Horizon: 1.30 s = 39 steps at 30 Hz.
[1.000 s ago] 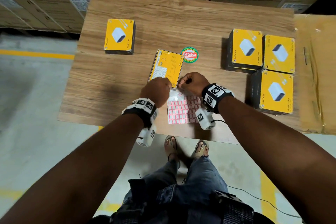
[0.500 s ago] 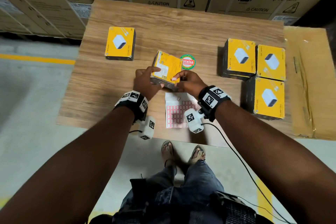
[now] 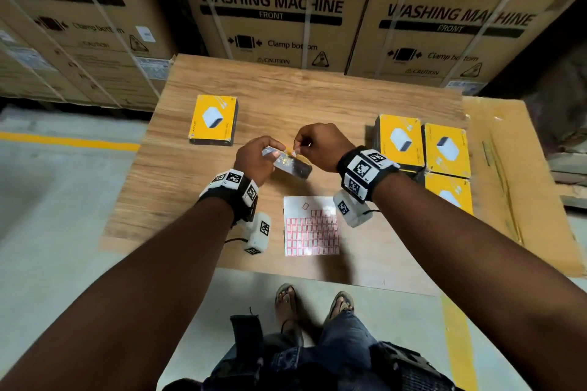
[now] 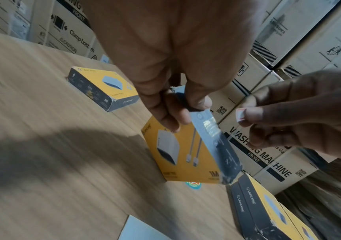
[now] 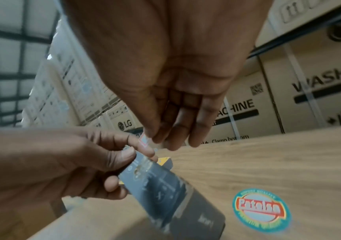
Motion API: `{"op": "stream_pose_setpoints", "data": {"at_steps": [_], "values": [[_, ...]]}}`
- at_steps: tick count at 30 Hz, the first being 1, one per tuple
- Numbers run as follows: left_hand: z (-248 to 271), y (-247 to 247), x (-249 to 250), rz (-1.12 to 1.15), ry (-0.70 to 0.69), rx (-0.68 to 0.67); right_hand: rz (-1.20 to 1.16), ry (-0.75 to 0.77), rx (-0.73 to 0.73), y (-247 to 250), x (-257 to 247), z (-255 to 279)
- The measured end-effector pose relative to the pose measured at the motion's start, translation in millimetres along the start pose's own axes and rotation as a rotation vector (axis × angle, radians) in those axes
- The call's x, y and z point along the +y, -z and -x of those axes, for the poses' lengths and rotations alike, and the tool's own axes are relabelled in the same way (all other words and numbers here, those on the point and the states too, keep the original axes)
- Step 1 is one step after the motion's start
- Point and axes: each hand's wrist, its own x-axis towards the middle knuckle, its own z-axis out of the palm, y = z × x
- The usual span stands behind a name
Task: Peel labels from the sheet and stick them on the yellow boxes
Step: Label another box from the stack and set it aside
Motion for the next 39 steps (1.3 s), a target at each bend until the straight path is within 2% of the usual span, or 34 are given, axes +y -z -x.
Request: {"op": "stream_pose_setpoints", "data": {"at_steps": [3,7,24,30,35,39], "values": [[1.9,-1.7,7.4,-0.037,-0.004,-0.022,0.126,0.011,-0.098,2.9,-4.6,-6.6],[-1.8,-3.3,9.9,-0.061,0.045,-0.027,0.176,0.006,-0.137,1.7,-5.8,-11.5],[-11.4,-4.8,19.2,-0.133,0.123,-0.010,0.181,0.032,-0.116,1.5,-2.5,-20.5],[-12.4,-1.6,20.4,-0.133,0.164,-0.012,0.101,0.007,-0.097,-4.4,3.5,-25.7],[-12.3,4.7,19.4,-0.120,0.194,-0.054,-0.147,-0.084,-0.057,-18.5,15.2,-24.2],[-12.2,5.2,17.1,-0.070,0.264,-0.033,-0.312,-0.197,0.011,-30.7,29.8,-18.7]]}}
